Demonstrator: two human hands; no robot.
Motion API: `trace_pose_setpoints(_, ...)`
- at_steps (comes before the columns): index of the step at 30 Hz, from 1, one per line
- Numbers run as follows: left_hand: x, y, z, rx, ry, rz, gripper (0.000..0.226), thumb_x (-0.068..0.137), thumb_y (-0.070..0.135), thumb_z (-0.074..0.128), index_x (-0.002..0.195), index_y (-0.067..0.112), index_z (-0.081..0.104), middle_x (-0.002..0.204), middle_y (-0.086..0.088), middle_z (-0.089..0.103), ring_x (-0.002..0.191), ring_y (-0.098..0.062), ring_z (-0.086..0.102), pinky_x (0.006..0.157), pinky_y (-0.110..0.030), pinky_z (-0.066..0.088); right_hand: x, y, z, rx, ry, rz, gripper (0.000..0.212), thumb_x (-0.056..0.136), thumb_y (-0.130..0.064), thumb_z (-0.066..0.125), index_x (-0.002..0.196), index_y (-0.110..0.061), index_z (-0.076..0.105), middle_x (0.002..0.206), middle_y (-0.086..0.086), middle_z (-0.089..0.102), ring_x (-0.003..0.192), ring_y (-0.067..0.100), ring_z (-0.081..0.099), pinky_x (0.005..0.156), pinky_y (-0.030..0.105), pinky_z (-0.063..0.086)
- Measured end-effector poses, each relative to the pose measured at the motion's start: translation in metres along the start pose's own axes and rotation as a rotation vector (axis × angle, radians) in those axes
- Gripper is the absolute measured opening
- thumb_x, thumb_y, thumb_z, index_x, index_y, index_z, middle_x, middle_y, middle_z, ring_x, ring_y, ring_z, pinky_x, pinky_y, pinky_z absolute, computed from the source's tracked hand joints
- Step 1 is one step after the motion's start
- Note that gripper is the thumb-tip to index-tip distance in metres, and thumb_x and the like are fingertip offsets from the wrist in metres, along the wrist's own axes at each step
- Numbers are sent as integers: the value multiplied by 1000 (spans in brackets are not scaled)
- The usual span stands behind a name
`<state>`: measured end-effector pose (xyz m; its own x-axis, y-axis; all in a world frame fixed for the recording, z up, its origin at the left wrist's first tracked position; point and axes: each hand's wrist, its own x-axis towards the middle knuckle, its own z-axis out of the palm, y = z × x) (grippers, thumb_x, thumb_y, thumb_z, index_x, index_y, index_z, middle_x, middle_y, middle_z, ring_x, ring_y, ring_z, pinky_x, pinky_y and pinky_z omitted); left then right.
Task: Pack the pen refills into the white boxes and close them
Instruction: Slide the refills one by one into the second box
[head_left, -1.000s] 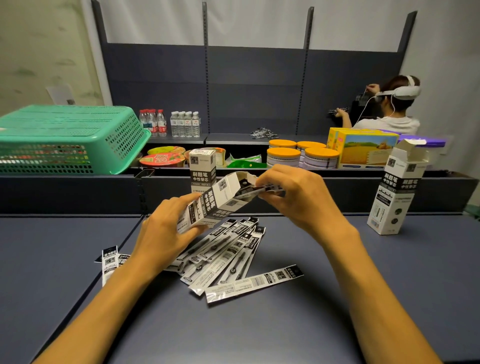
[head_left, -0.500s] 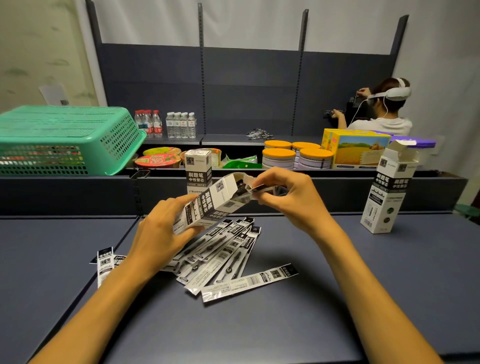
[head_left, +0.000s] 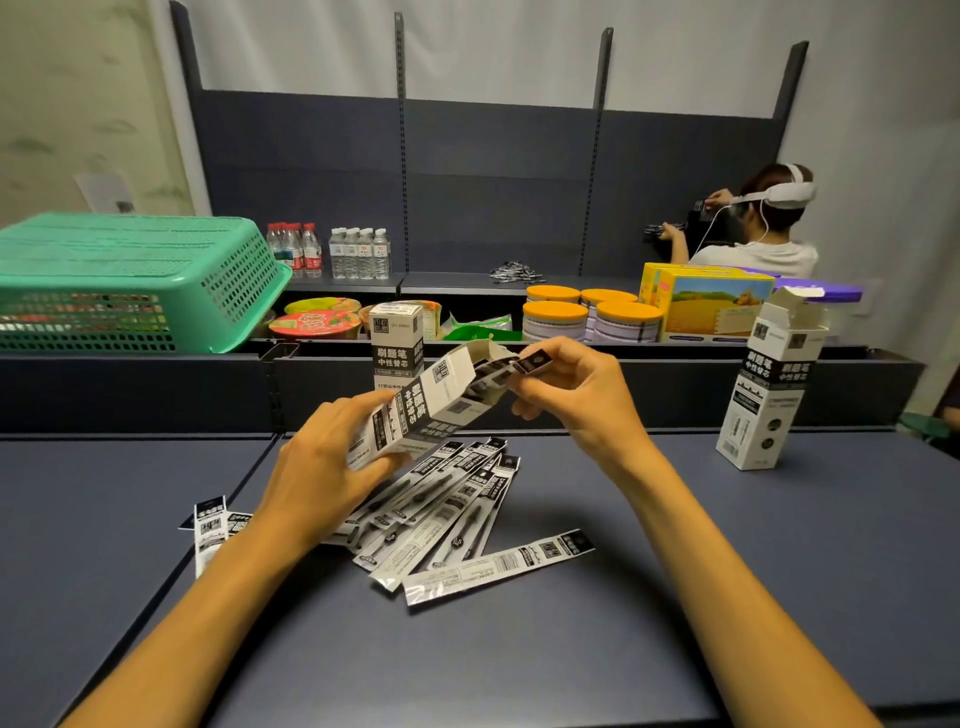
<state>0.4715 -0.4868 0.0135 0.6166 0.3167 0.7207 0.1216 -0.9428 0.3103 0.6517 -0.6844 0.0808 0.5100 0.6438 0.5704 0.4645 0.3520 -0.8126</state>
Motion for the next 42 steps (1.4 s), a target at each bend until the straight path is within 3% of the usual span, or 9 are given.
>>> trace_pose_setpoints(6, -1, -1, 2, 7, -19, 4, 70, 76, 38, 77, 135, 37, 40, 111, 1, 62, 98, -14, 58, 71, -43, 58, -4, 4, 8, -159, -10, -119, 19, 83, -4, 73, 99, -14, 71, 92, 10, 75, 59, 19, 67, 54, 27, 57)
trace_pose_setpoints(11, 0, 3, 1, -20, -11, 27, 66, 76, 56, 62, 135, 36, 40, 113, 1, 63, 99, -14, 59, 72, -42, 58, -9, 3, 23, -349, 13, -287, 32, 82, -16, 76, 98, -20, 49, 95, -2, 73, 59, 19, 68, 49, 37, 57)
trace_pose_setpoints(14, 0, 4, 0, -47, -9, 21, 69, 77, 65, 62, 135, 36, 41, 116, 2, 62, 99, -13, 59, 74, -38, 58, -8, 0, 25, -320, 28, -272, 33, 82, -13, 76, 97, -17, 47, 94, -9, 70, 67, 22, 72, 51, 36, 58)
trace_pose_setpoints(20, 1, 4, -1, -46, 10, -10, 71, 75, 28, 79, 137, 27, 45, 113, -1, 62, 96, -16, 59, 75, -43, 58, -10, -5, 19, -171, 50, -240, 24, 84, -4, 73, 98, -20, 63, 95, -1, 72, 66, 20, 70, 61, 37, 61)
trace_pose_setpoints(27, 0, 1, 0, -33, 22, -30, 72, 74, 27, 79, 136, 32, 43, 114, 0, 61, 96, -15, 59, 73, -42, 58, -12, -1, 24, -81, 80, -182, 29, 82, -2, 74, 96, -7, 50, 81, -5, 68, 66, 29, 70, 58, 44, 61)
trace_pose_setpoints(32, 0, 1, 1, -29, 28, -30, 71, 74, 28, 79, 137, 30, 44, 113, 0, 62, 96, -14, 58, 74, -41, 58, -11, -3, 26, -14, 19, -95, 22, 86, -3, 70, 98, -20, 62, 90, -3, 70, 65, 24, 70, 59, 32, 58)
trace_pose_setpoints(37, 0, 2, 1, 7, 32, -13, 72, 74, 30, 80, 136, 33, 43, 110, 0, 62, 95, -16, 59, 72, -41, 57, -16, -1, 29, -292, -112, -175, 18, 88, -9, 68, 103, -18, 64, 89, -2, 72, 68, 13, 71, 62, 27, 59)
trace_pose_setpoints(42, 0, 1, 1, 28, 33, 2, 74, 73, 28, 81, 135, 36, 40, 110, 0, 62, 97, -16, 59, 70, -40, 58, -16, -1, 32, -365, -167, -200, 27, 89, -13, 69, 112, -21, 59, 108, -10, 65, 69, 12, 70, 62, 32, 60)
